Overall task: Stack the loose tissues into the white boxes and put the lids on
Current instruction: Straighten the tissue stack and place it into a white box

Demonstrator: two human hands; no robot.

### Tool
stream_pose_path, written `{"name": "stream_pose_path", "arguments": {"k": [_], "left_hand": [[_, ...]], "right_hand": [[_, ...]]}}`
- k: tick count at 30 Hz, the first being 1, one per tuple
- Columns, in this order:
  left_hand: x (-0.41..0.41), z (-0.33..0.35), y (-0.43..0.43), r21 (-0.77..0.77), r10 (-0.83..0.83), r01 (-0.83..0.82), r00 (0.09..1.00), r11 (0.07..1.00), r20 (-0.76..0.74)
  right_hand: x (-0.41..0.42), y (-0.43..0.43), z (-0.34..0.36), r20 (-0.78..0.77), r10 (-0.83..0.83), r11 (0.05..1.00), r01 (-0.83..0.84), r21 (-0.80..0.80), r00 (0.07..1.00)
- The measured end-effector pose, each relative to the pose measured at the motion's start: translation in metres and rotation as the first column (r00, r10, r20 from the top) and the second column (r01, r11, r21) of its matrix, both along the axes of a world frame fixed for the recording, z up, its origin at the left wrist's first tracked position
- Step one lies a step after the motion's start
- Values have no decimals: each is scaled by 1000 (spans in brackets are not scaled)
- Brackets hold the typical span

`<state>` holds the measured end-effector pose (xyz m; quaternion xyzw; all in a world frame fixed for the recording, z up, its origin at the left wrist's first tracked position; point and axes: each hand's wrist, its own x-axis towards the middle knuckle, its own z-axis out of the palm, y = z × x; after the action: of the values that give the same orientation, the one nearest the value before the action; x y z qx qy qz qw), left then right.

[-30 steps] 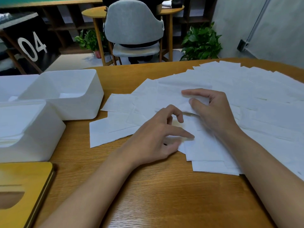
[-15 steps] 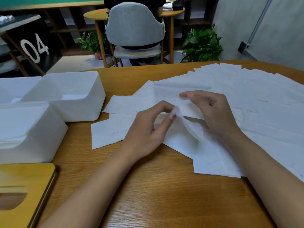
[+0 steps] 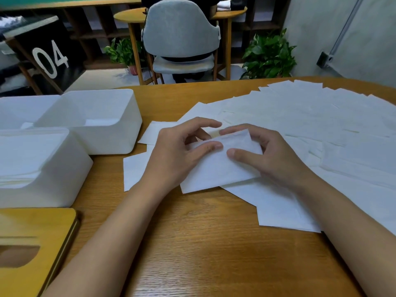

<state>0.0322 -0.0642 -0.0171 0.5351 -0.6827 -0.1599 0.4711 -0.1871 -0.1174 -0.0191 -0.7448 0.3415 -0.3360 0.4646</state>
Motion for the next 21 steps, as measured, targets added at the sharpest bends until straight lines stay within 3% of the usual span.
{"name": "stream_pose_path", "arguments": {"k": [8, 15, 19, 21], "left_hand": [[-3, -4, -3, 22, 48, -47, 997, 999, -54], [-6, -11, -6, 26, 83, -83, 997, 996, 4], [-4, -7, -7, 252, 90, -50, 985, 967, -150], [-5, -6, -6, 271, 83, -18, 970, 962, -229]], "right_hand": [[4, 4, -3, -35, 64, 998, -64, -16, 997], [5, 4, -4, -27, 59, 990, -62, -127, 998], [0, -2, -4, 62, -6, 993, 13, -119, 998], [-2, -3, -3, 111, -18, 994, 29, -101, 994]]}}
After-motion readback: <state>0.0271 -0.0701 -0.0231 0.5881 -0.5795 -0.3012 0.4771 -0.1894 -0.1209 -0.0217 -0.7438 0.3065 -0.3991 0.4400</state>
